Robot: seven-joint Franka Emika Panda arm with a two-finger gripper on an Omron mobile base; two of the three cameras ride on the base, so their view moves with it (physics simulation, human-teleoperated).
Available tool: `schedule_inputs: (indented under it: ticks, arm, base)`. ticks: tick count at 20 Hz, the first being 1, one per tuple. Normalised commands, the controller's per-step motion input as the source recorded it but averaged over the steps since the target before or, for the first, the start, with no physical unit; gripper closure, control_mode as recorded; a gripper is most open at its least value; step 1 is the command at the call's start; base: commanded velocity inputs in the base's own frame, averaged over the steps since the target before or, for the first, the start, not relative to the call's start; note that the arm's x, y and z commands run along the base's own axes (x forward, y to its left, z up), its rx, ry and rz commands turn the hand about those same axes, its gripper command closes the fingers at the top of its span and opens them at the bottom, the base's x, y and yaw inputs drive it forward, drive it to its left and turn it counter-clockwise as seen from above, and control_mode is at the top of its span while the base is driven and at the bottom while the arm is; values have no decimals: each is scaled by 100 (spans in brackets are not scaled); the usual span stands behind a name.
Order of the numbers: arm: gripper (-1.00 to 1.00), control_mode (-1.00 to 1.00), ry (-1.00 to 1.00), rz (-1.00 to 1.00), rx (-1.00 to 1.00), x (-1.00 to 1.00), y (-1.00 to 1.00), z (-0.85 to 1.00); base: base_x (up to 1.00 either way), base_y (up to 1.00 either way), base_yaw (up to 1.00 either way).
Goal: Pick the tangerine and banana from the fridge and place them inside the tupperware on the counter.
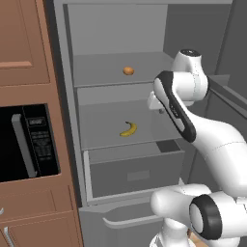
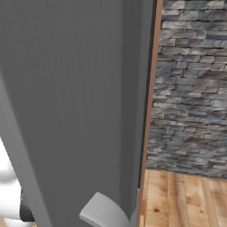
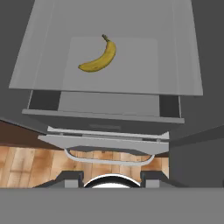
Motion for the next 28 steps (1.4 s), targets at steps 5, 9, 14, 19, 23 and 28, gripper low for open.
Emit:
schedule_inputs:
  ticks: [5,9,14,19,23,28]
  arm:
    - [-100,-100,-3,0,0,0,-3,0]
    - [-100,-100,-24,0,0,1,12,18]
    - [-100,-100,-23,0,-1,3,25,31]
    - [-100,-100,-6,0,0,15,22,38]
    - [-100,-100,1,0,0,36,11,45]
    - [-100,-100,0,0,0,29,11,41]
  base:
    - [0,0,0]
    - [0,0,0]
    - [0,0,0]
    - [0,0,0]
    - [0,0,0]
    - [0,0,0]
